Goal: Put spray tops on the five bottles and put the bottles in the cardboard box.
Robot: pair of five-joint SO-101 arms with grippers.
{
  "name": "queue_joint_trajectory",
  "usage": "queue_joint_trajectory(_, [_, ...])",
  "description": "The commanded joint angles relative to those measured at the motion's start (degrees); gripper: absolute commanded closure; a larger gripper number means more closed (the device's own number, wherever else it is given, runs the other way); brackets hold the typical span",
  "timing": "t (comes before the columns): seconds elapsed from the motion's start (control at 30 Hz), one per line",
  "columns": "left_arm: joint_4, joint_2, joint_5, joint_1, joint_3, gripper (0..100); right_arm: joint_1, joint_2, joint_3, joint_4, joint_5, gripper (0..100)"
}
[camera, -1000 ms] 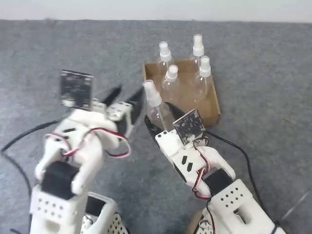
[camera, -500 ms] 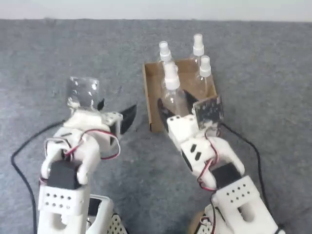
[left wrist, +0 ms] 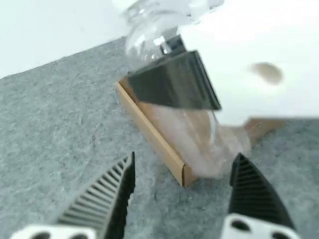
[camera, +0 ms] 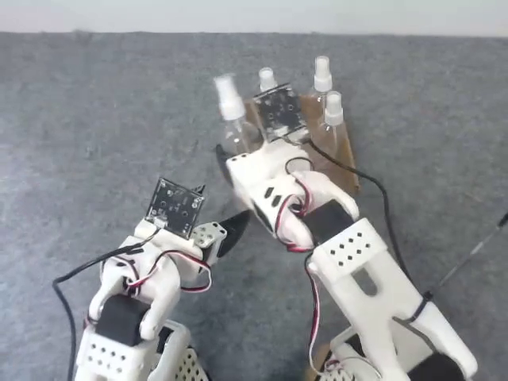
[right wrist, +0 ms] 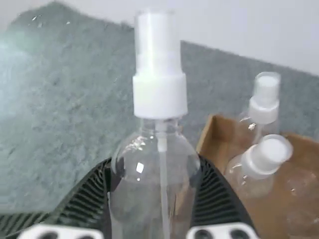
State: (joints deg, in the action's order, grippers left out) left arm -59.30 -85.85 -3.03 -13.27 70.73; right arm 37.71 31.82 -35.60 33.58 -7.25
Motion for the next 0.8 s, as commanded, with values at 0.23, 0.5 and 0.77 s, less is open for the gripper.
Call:
queue_joint_trajectory(0.23, [3.6,-0.9,-0.7,-0.3,1.0,71,2.9,14.8,4.6,14.0,-0.2,99.3])
queue_joint_trajectory(0.5, [3.6,-1.0,-0.7,-0.6,1.3,71,-0.9,16.9,4.6,16.7,0.0,99.3])
queue_joint_trajectory(0.77, [3.6,-1.4,-0.8,2.1,2.5,73,-16.7,12.1,4.6,12.6,7.0,99.3])
